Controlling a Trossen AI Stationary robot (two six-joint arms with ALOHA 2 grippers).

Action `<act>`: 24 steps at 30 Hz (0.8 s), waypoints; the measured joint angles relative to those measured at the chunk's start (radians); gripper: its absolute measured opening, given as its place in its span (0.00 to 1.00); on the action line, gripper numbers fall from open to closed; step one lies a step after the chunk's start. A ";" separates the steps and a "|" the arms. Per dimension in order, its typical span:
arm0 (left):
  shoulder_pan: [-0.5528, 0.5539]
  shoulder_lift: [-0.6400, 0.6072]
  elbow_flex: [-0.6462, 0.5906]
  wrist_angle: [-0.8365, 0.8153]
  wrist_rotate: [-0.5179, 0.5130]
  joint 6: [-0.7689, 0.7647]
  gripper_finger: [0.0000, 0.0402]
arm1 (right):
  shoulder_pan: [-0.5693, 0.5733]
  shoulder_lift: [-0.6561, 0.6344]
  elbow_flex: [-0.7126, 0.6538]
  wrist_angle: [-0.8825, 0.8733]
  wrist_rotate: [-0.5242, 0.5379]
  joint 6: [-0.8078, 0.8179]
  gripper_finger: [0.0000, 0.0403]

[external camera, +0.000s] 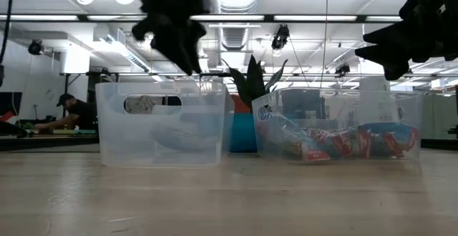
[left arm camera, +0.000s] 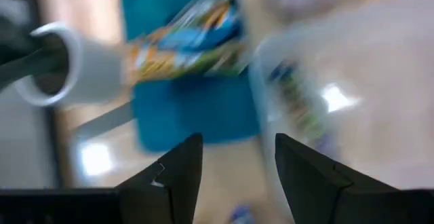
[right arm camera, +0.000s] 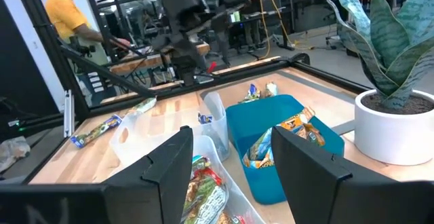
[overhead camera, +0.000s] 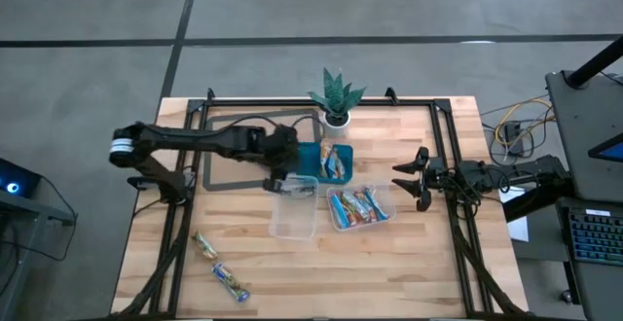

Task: Pick and place Granola Bars by type
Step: Put the yellow granola bar into the blue bin

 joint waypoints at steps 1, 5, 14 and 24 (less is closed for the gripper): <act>0.009 -0.020 -0.036 0.023 -0.047 0.043 0.42 | 0.000 0.000 0.000 0.000 0.000 0.000 0.47; 0.067 -0.079 -0.146 0.121 -0.160 0.187 0.42 | 0.000 0.000 0.000 0.000 0.000 0.000 0.47; 0.255 -0.111 -0.278 0.185 -0.140 0.300 0.42 | 0.000 0.000 0.000 0.000 0.000 0.000 0.47; 0.430 -0.089 -0.292 0.163 0.061 0.280 0.42 | 0.000 0.000 0.000 0.000 0.000 0.000 0.47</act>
